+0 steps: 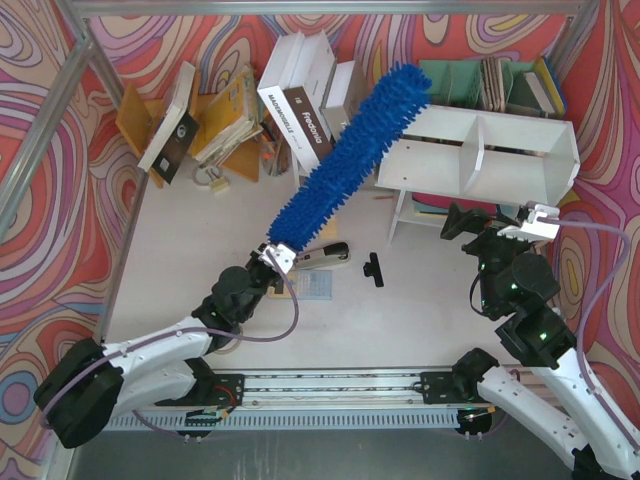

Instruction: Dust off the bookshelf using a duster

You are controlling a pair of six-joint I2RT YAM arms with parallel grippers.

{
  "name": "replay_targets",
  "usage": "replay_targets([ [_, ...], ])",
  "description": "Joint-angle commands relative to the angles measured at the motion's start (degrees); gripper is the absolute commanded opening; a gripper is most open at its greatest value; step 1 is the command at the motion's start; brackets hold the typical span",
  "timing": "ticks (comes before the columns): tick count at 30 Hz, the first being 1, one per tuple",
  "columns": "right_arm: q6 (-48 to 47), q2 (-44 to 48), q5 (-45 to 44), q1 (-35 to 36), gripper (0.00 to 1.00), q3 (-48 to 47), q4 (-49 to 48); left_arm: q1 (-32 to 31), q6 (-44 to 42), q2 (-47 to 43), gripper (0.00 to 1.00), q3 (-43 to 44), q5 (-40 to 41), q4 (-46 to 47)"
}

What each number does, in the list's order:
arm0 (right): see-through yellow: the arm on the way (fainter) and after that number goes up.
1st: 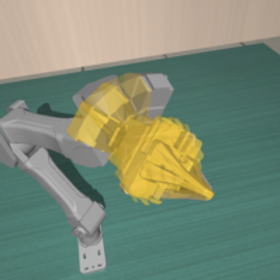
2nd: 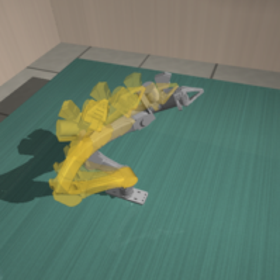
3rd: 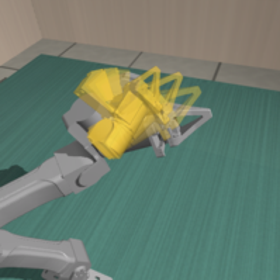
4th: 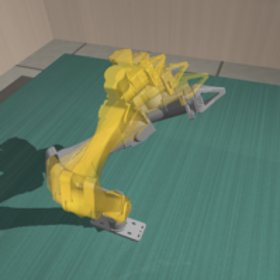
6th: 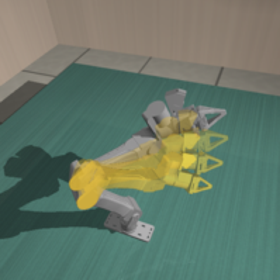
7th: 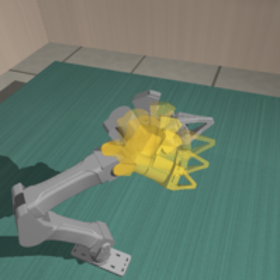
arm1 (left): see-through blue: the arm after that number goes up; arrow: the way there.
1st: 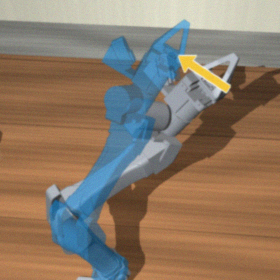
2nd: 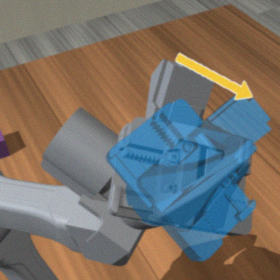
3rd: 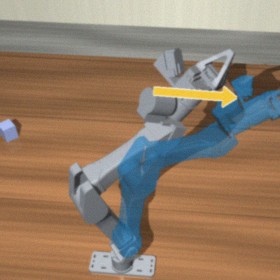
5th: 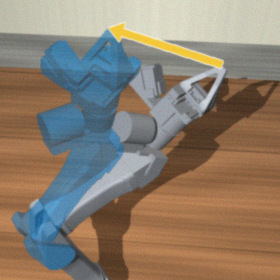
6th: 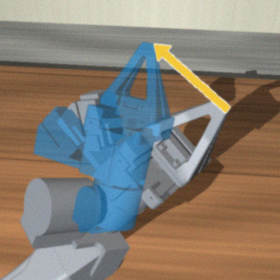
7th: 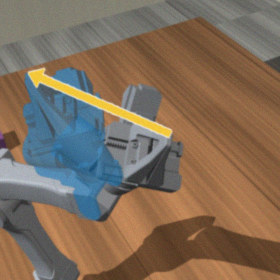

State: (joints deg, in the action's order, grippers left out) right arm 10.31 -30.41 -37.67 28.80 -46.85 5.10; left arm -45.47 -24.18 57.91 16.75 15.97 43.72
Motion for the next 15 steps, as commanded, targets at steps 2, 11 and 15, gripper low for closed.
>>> replay_targets([
  [2,-0.86,0.79,-0.55,-0.23,0.99,0.09,0.08,0.30,4.56,3.23,0.00,-0.49,-2.78,3.80],
  [11,-0.75,0.53,-0.62,-0.23,0.99,0.04,0.08,-2.31,5.49,7.97,0.00,-1.06,-3.63,4.77],
  [15,-0.73,0.44,-0.67,-0.23,0.99,0.05,0.08,-3.44,3.75,5.81,0.00,0.85,-2.84,2.13],
])
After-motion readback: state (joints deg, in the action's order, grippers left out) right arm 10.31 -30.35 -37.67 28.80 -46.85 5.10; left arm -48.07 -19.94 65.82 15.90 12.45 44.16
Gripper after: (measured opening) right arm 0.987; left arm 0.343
